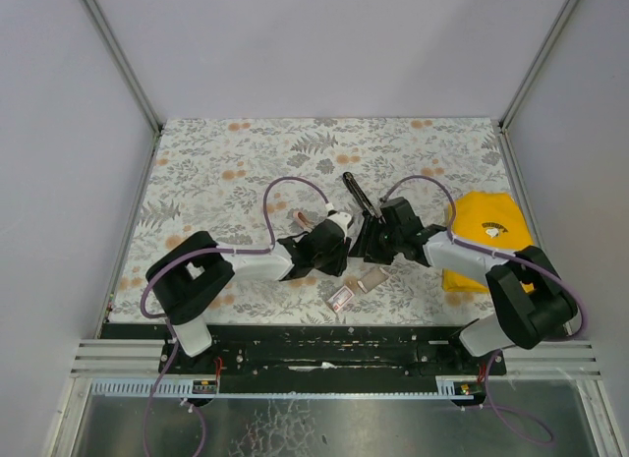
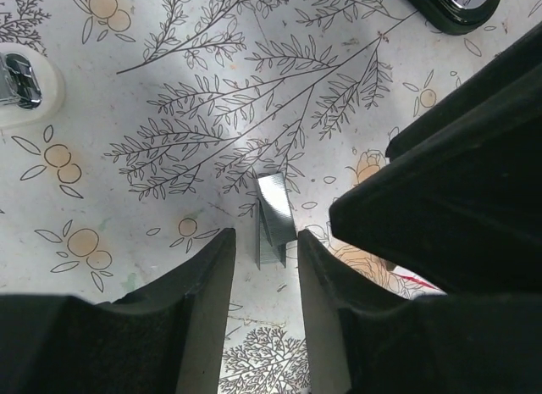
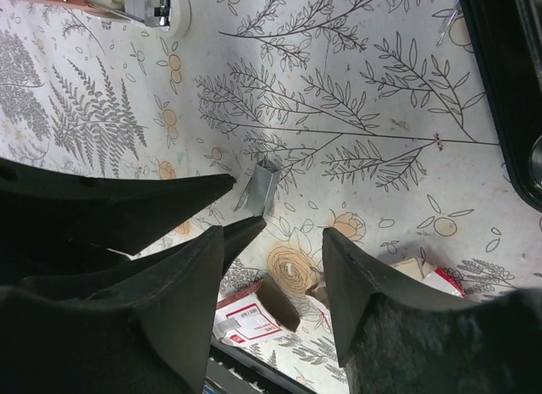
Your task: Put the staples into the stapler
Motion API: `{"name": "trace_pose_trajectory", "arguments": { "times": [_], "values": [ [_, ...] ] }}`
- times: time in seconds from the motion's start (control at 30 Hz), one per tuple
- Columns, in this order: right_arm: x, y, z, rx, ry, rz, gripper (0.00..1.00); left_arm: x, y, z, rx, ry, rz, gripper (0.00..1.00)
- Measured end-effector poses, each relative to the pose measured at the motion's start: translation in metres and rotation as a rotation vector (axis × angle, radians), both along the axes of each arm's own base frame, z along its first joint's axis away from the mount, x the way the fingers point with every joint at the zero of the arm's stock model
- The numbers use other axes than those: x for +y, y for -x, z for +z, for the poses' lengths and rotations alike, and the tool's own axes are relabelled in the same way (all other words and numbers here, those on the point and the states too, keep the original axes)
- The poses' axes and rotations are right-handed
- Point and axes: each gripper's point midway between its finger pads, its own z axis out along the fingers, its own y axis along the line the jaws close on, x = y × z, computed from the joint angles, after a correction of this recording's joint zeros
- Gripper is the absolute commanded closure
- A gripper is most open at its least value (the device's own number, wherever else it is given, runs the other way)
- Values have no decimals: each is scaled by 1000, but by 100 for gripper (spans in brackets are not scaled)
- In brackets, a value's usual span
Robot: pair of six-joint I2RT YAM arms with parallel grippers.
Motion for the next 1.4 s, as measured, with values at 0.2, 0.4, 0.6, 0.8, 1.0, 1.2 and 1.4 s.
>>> {"name": "trace_pose_trajectory", "arguments": {
  "times": [0.2, 0.4, 0.6, 0.8, 1.0, 1.2, 1.4],
  "values": [
    [7, 1, -7, 23, 11, 4, 47, -2, 4, -1, -6, -8, -14, 66],
    [15, -6, -13, 32, 40, 5, 49, -2, 5, -1, -9, -16, -20, 73],
    [20, -5, -22, 53, 73, 11, 51, 0, 5, -2, -13, -21, -19, 77],
    [24, -5, -29, 73, 92, 15, 57, 1, 5, -3, -16, -25, -15, 78],
    [28, -7, -32, 81, 95, 1, 70, 1, 6, -3, -17, -24, -16, 77],
    [29, -9, -34, 81, 100, -34, 76, 1, 9, -3, -20, -19, -22, 77],
    [26, -13, -34, 66, 121, -58, 76, 7, 15, -3, -18, -21, -25, 78]
  ]
}}
